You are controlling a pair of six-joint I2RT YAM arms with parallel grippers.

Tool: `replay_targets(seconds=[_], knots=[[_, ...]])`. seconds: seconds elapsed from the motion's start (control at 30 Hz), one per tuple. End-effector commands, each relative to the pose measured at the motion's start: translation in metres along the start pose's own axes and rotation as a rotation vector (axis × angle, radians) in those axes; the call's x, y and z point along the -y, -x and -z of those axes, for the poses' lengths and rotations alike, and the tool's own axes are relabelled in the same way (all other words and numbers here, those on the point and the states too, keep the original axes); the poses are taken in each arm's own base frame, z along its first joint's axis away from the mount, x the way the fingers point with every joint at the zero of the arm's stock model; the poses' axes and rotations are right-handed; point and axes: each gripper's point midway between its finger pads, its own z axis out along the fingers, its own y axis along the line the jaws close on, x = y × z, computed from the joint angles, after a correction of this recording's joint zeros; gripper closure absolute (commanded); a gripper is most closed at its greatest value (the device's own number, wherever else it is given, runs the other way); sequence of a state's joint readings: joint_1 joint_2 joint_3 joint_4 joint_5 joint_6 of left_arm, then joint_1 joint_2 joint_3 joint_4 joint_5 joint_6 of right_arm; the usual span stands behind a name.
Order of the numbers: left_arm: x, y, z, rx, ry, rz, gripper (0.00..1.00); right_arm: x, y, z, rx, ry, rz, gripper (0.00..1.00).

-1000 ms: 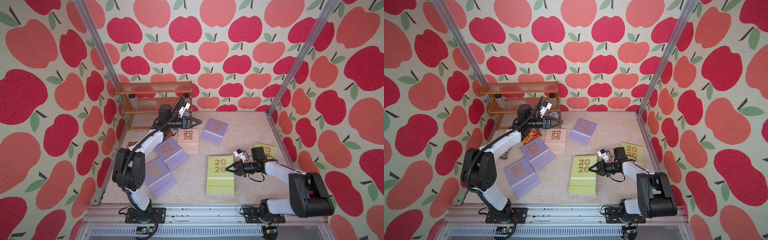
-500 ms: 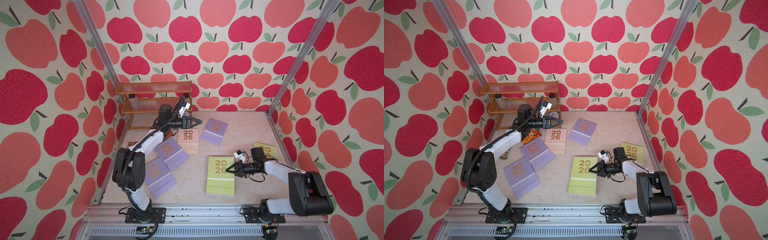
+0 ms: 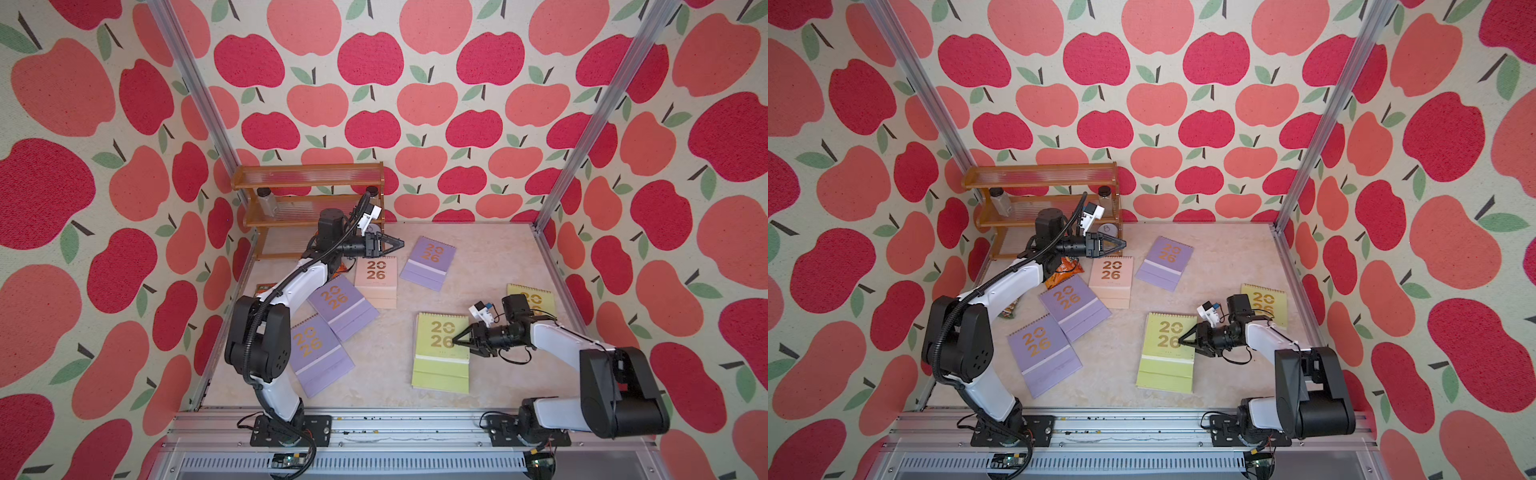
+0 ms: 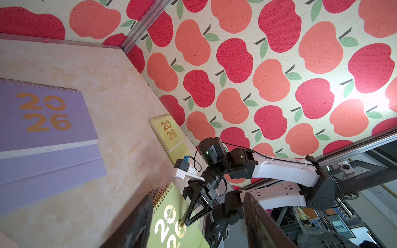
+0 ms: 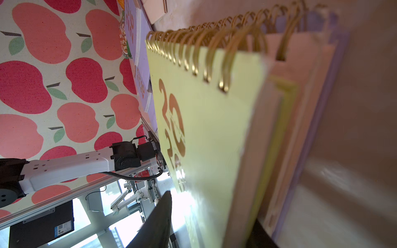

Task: Stack the calendars
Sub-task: Place the calendar at the calendar.

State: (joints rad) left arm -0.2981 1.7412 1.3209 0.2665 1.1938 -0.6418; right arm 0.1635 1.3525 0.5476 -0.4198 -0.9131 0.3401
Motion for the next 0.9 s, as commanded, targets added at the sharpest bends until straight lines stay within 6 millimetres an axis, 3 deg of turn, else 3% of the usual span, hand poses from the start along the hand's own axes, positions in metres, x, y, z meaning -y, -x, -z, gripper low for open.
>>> replay_targets(seconds=[0.0,0.4,0.57,0.7,0.77,0.87], knots=[[0.001,0.004,-0.002,0.007,-0.007,-0.016,0.35,-0.006,0.005,0.006,0.019,-0.034,0.036,0.49],[0.002,0.004,-0.002,0.008,-0.005,-0.019,0.35,0.003,0.007,0.014,0.052,-0.141,0.044,0.35],[0.003,0.005,-0.003,0.004,-0.002,-0.018,0.34,0.014,0.018,0.028,0.130,-0.275,0.055,0.28],[0.008,0.002,-0.008,-0.022,0.026,-0.027,0.18,0.019,0.040,0.062,0.251,-0.465,0.082,0.16],[0.011,-0.002,-0.017,-0.046,0.054,-0.046,0.01,0.021,0.054,0.088,0.333,-0.565,0.062,0.08],[0.014,-0.009,-0.048,-0.086,0.045,-0.044,0.01,0.025,0.075,0.130,0.444,-0.662,-0.014,0.01]])
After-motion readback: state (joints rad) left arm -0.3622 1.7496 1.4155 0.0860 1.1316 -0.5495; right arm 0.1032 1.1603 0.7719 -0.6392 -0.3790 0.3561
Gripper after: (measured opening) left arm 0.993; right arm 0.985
